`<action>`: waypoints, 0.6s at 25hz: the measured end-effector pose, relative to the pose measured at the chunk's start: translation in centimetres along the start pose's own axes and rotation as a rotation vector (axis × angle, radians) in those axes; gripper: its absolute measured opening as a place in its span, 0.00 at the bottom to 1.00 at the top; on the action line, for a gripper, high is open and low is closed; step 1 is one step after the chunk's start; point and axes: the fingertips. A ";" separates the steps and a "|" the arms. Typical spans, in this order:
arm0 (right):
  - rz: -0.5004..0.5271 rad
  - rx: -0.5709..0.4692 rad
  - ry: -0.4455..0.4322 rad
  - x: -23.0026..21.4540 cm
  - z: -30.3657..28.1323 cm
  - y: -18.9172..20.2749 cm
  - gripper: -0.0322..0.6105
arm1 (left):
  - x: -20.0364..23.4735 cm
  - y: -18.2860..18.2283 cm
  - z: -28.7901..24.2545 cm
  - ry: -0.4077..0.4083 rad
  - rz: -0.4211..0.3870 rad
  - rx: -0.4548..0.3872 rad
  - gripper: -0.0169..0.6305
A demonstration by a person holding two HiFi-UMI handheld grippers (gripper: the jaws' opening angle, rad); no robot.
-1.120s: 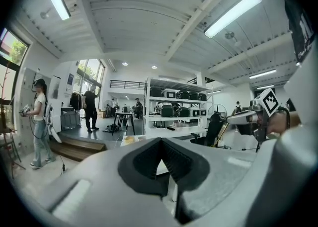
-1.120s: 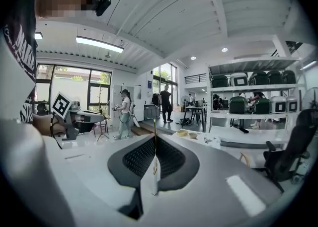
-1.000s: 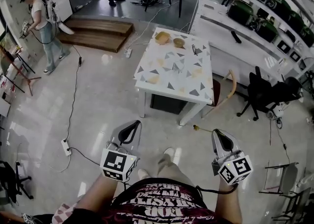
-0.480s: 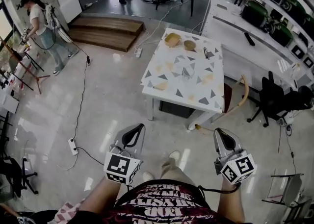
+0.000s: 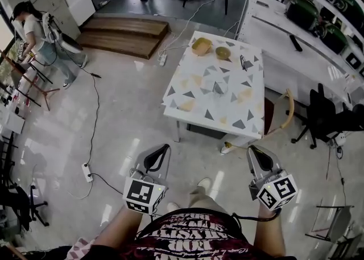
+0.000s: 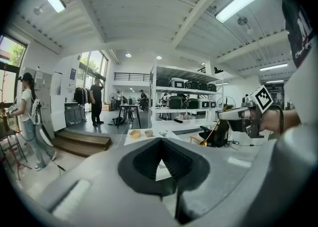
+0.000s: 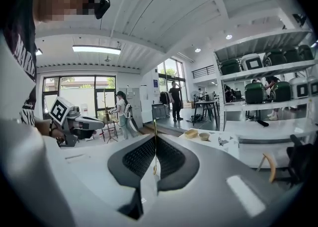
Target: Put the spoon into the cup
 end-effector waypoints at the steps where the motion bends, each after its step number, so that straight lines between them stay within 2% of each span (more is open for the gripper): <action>1: -0.005 0.003 0.003 -0.5 -0.1 0.1 0.10 | 0.0 0.0 -0.6 0.003 0.000 0.003 0.03; 15: -0.045 -0.012 0.017 -7.4 -1.2 -0.1 0.10 | -1.2 -2.4 -7.9 0.019 -0.019 0.033 0.03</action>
Point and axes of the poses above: the fingertips, and each gripper's own axes: z backward along the fingers, x to its left, y out of its underside, and after that the axes turned 9 degrees about z, right-handed
